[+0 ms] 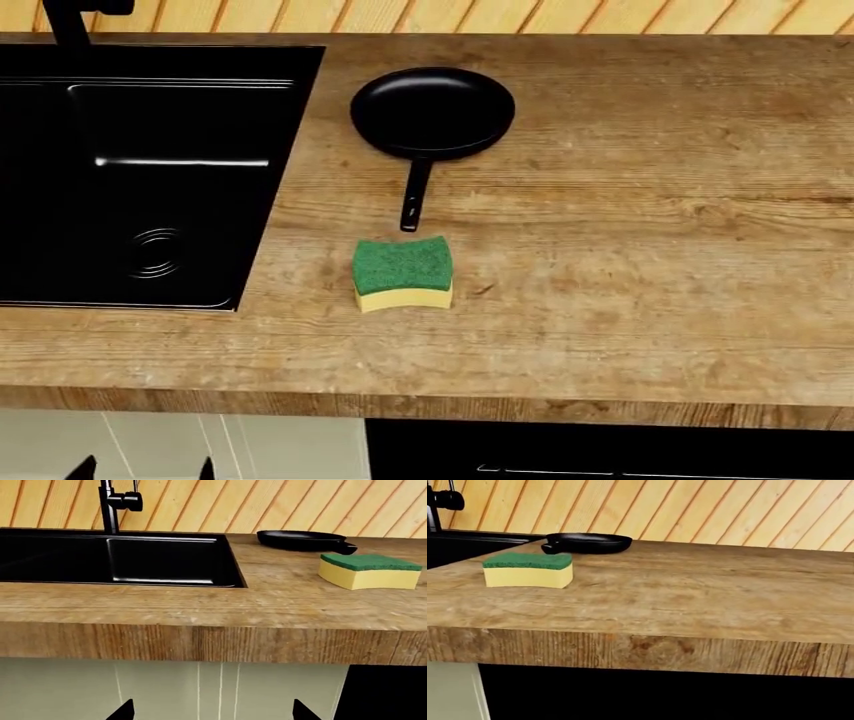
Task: Pick the pan and sponge and place them into the sink. Then turn on the water.
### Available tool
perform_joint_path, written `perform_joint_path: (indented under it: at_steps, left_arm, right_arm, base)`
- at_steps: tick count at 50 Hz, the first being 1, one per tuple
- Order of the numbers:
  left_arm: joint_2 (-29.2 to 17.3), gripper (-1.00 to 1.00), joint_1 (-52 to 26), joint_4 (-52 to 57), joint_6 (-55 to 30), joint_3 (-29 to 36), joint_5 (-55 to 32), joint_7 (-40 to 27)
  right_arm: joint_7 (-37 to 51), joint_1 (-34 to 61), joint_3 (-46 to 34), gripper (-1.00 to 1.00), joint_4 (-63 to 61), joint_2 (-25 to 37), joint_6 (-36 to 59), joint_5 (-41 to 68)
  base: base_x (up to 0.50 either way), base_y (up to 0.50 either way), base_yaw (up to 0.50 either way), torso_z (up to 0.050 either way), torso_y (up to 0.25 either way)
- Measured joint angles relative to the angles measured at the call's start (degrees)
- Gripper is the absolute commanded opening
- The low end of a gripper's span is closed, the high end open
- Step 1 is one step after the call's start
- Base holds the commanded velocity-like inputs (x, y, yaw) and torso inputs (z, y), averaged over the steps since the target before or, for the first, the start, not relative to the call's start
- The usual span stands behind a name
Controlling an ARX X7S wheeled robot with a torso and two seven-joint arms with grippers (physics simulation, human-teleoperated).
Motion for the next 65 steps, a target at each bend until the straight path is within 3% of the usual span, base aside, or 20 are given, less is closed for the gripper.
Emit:
perform_joint_path:
  at_steps: [7,17,24,35,46,65]
  left_arm:
    - [-1.2,1.0,0.2,3.5,-2.5,-0.4,-2.2,0.1]
    - [-5.2,1.0,-3.0,16.8,-15.5,-0.6,-6.8,-0.1]
    - [-9.0,1.0,-9.2,24.5,-27.0,-2.9,-13.5,0.4]
    - [-14.4,1.0,-19.6,28.4,-41.9,-7.2,-24.2,1.9]
    - [-16.9,1.0,-22.8,29.4,-46.6,-7.5,-27.5,3.5]
    - [-17.3,1.0,-22.9,29.2,-47.0,-5.7,-27.8,4.8]
  right_arm:
    - [1.2,-0.2,0.4,1.0,-5.7,1.1,4.6,0.4]
    - [2.4,2.3,4.3,1.0,-23.3,5.3,22.0,5.8]
    - [2.1,7.8,9.9,1.0,-32.6,8.9,34.8,12.3]
    - [0.6,19.4,16.0,1.0,-36.9,14.3,52.2,22.2]
    - [0.3,22.8,18.6,1.0,-38.5,17.5,57.5,24.8]
    - [0.1,23.2,19.6,1.0,-39.2,19.4,59.5,26.0]
  base:
    - [0.0,0.0,0.0,0.0,0.0]
    - [0.0,0.0,0.0,0.0,0.0]
    - [0.0,0.0,0.0,0.0,0.0]
    - [0.04,0.0,0.0,0.0,0.0]
    - [0.46,0.11,0.0,0.0,0.0]
    - [0.5,0.03,0.0,0.0,0.0]
